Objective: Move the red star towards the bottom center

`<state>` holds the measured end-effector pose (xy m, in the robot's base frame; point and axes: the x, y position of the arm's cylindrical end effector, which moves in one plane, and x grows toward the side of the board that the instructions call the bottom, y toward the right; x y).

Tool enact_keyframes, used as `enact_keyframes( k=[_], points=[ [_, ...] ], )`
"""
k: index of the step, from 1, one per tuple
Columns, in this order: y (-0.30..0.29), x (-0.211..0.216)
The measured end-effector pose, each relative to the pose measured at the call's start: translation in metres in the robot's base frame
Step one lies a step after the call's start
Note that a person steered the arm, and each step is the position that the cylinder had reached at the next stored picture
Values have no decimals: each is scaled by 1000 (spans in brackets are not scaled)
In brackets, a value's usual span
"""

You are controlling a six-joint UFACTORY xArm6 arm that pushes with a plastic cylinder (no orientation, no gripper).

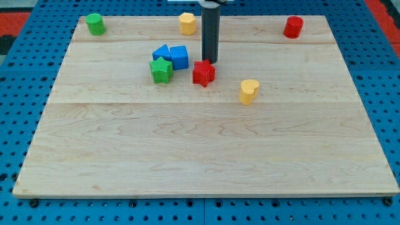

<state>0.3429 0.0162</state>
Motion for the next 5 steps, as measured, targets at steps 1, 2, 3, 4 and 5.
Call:
enact_keyframes(
  k=[1, 2, 3, 4, 5],
  points=[
    [15, -14],
    [12, -3],
    [-21, 60],
    [-30, 69],
    [-41, 48]
  ],
)
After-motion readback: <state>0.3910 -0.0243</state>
